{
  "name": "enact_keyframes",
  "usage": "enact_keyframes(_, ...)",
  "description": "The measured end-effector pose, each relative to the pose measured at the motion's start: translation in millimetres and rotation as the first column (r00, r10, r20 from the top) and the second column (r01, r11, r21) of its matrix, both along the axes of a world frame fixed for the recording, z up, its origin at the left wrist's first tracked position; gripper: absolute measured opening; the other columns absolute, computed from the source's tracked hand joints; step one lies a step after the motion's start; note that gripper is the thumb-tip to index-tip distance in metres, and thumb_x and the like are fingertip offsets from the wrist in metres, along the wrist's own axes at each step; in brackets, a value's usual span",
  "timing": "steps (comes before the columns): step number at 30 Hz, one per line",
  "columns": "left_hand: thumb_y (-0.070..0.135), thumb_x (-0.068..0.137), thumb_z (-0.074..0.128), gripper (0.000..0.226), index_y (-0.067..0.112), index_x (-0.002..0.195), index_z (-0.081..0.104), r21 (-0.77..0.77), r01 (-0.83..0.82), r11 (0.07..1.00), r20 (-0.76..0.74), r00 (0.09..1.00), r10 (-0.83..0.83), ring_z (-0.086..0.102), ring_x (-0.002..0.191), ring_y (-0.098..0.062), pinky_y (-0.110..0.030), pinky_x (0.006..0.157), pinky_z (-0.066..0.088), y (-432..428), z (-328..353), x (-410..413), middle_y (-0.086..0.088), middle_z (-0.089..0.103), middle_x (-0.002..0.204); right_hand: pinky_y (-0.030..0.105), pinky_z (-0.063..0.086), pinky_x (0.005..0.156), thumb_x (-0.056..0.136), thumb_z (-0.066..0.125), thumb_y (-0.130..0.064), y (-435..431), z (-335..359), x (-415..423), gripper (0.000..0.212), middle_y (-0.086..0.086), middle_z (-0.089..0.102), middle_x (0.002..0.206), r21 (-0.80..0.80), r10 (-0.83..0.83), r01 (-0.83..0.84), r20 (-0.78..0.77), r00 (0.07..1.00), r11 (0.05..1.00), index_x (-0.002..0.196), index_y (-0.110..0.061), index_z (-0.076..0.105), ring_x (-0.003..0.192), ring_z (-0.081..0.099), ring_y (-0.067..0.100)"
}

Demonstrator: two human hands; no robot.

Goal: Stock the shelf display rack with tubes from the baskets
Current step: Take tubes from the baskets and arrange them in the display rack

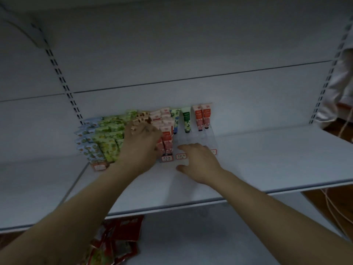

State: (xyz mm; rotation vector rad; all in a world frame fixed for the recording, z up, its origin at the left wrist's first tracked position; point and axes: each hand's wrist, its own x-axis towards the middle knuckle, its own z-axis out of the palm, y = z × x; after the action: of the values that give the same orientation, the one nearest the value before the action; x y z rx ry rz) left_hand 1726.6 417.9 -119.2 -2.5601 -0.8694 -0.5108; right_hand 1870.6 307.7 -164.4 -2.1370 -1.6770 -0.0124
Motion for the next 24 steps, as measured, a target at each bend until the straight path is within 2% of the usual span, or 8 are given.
enact_keyframes(4, 0.047, 0.08, 0.068, 0.041, 0.025, 0.114, 0.061, -0.036, 0.092, 0.995, -0.064, 0.994, -0.094, 0.05, 0.118, -0.024, -0.045, 0.1, 0.03, -47, -24, -40, 0.0, 0.062, 0.119, 0.033, 0.034, 0.101, 0.082, 0.064, -0.05, -35, 5, -23, 0.066, 0.002, 0.053, 0.135, -0.011, 0.029, -0.028, 0.13, 0.991, 1.0, 0.14, -0.025, 0.043, 0.121, 0.046, 0.023)
enact_keyframes(8, 0.047, 0.071, 0.076, 0.042, 0.02, 0.101, 0.066, -0.1, 0.215, 0.971, -0.034, 0.975, -0.22, 0.061, 0.092, -0.028, -0.039, 0.074, 0.042, -88, -70, -69, -0.003, 0.068, 0.097, 0.028, 0.038, 0.096, 0.082, 0.065, -0.05, -86, -7, -46, 0.06, -0.004, 0.058, 0.127, -0.062, 0.054, -0.046, 0.138, 0.989, 0.997, 0.134, -0.026, 0.048, 0.114, 0.052, 0.016)
enact_keyframes(9, 0.048, 0.072, 0.074, 0.042, 0.02, 0.103, 0.066, -0.131, 0.238, 0.962, -0.027, 0.97, -0.244, 0.06, 0.091, -0.028, -0.038, 0.074, 0.042, -101, -83, -73, -0.003, 0.067, 0.098, 0.027, 0.04, 0.092, 0.082, 0.065, -0.05, -100, -14, -52, 0.057, -0.004, 0.059, 0.123, -0.091, 0.058, -0.046, 0.123, 0.991, 0.995, 0.131, -0.026, 0.05, 0.11, 0.053, 0.015)
enact_keyframes(12, 0.052, 0.087, 0.057, 0.045, 0.023, 0.121, 0.055, -0.313, 0.226, 0.922, -0.089, 0.96, -0.266, 0.051, 0.111, -0.023, -0.037, 0.089, 0.035, -136, -126, -76, 0.0, 0.06, 0.119, 0.025, 0.042, 0.082, 0.084, 0.063, -0.05, -136, -49, -69, 0.053, -0.004, 0.057, 0.121, -0.28, 0.055, -0.045, 0.03, 0.998, 0.959, 0.129, -0.024, 0.05, 0.103, 0.054, 0.013)
enact_keyframes(15, 0.052, 0.091, 0.051, 0.047, 0.024, 0.13, 0.048, -0.47, 0.153, 0.869, -0.178, 0.948, -0.263, 0.046, 0.12, -0.022, -0.036, 0.095, 0.031, -154, -176, -72, 0.0, 0.053, 0.13, 0.028, 0.045, 0.086, 0.085, 0.062, -0.052, -155, -99, -72, 0.06, -0.003, 0.056, 0.128, -0.507, 0.019, -0.016, 0.001, 1.0, 0.862, 0.136, -0.025, 0.045, 0.108, 0.055, 0.018)
enact_keyframes(18, 0.051, 0.09, 0.053, 0.049, 0.023, 0.13, 0.047, -0.582, 0.049, 0.812, -0.287, 0.921, -0.261, 0.045, 0.121, -0.025, -0.039, 0.098, 0.032, -165, -224, -70, -0.003, 0.053, 0.129, 0.032, 0.045, 0.087, 0.085, 0.064, -0.046, -170, -150, -72, 0.061, 0.002, 0.055, 0.127, -0.668, -0.046, 0.015, -0.028, 0.999, 0.744, 0.136, -0.022, 0.043, 0.11, 0.054, 0.023)
enact_keyframes(22, 0.051, 0.091, 0.052, 0.045, 0.02, 0.124, 0.051, -0.665, -0.072, 0.743, -0.383, 0.888, -0.256, 0.046, 0.118, -0.025, -0.041, 0.098, 0.032, -180, -283, -74, -0.004, 0.055, 0.124, 0.039, 0.05, 0.08, 0.089, 0.063, -0.037, -183, -202, -69, 0.05, 0.009, 0.057, 0.119, -0.85, -0.078, -0.003, -0.052, 0.996, 0.526, 0.131, -0.016, 0.048, 0.092, 0.057, 0.026)
enact_keyframes(24, 0.049, 0.091, 0.052, 0.045, 0.021, 0.125, 0.052, -0.715, -0.119, 0.689, -0.387, 0.888, -0.249, 0.046, 0.12, -0.025, -0.041, 0.1, 0.032, -185, -308, -76, -0.004, 0.055, 0.127, 0.038, 0.05, 0.073, 0.088, 0.065, -0.028, -187, -222, -67, 0.05, 0.01, 0.06, 0.112, -0.877, -0.173, -0.004, -0.099, 0.98, 0.48, 0.133, -0.013, 0.049, 0.079, 0.055, 0.024)
